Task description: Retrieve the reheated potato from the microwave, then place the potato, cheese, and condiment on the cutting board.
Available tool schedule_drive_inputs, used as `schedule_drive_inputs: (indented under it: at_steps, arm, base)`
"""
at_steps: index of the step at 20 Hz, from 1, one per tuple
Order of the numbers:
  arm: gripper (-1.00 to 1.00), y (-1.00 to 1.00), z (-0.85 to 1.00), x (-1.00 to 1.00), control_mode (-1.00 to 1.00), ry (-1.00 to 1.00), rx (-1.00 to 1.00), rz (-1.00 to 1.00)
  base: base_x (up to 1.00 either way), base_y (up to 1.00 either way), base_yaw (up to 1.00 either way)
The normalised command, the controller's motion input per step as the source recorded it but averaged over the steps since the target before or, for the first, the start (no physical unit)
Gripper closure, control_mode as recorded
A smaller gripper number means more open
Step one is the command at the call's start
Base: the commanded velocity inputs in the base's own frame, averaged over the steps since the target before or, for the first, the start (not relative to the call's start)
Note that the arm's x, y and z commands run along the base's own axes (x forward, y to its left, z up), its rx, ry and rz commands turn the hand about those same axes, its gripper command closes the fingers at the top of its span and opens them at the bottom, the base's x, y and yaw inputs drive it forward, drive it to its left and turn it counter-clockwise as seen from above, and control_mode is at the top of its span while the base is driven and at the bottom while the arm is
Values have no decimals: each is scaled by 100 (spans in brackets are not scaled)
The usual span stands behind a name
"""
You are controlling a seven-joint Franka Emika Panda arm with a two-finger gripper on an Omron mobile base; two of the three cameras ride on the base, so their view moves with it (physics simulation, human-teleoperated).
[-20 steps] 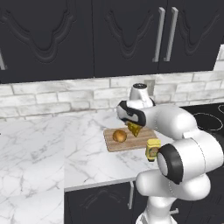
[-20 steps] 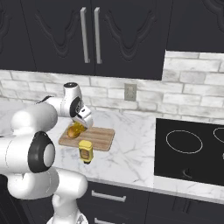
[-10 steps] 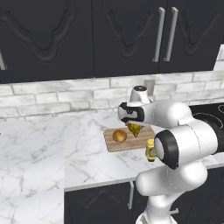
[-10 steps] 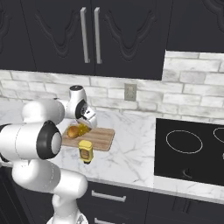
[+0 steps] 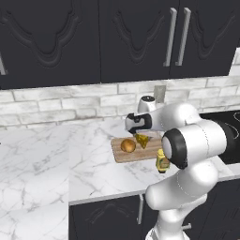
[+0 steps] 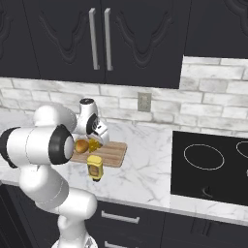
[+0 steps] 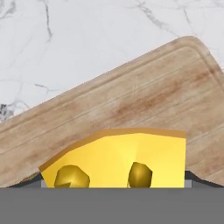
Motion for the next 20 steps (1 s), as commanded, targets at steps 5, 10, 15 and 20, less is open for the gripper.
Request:
schedule_drive_inputs:
  at_steps: [5, 10, 15, 20]
  arm:
    - [100, 2, -24, 1, -100, 0, 0, 0]
    - [100, 5, -20, 2, -100, 0, 0, 0]
    - [100, 4, -18, 6, -100, 0, 0, 0]
    - [100, 2, -20, 8, -100, 0, 0, 0]
  base:
    - [0, 0, 0]
    - [0, 0, 0]
    - [0, 0, 0]
    - [0, 0, 0]
